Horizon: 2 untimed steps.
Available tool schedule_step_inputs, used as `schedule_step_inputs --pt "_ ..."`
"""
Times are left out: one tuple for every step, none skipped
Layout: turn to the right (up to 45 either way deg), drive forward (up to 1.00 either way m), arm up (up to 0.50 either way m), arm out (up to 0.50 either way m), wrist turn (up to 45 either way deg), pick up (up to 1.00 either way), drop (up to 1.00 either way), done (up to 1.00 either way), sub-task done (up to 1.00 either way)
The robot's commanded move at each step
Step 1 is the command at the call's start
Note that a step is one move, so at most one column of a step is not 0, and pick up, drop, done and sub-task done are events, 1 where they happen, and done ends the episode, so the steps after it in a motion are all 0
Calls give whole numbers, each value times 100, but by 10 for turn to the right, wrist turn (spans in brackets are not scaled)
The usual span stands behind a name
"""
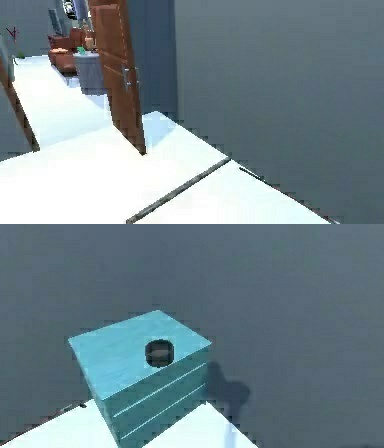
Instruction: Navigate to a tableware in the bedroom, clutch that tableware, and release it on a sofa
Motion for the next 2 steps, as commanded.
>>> schedule_step_inputs --pt "450 0 0 0 0 0 0 0 0" --pt "90 0 0 0 0 0 0 0 0"
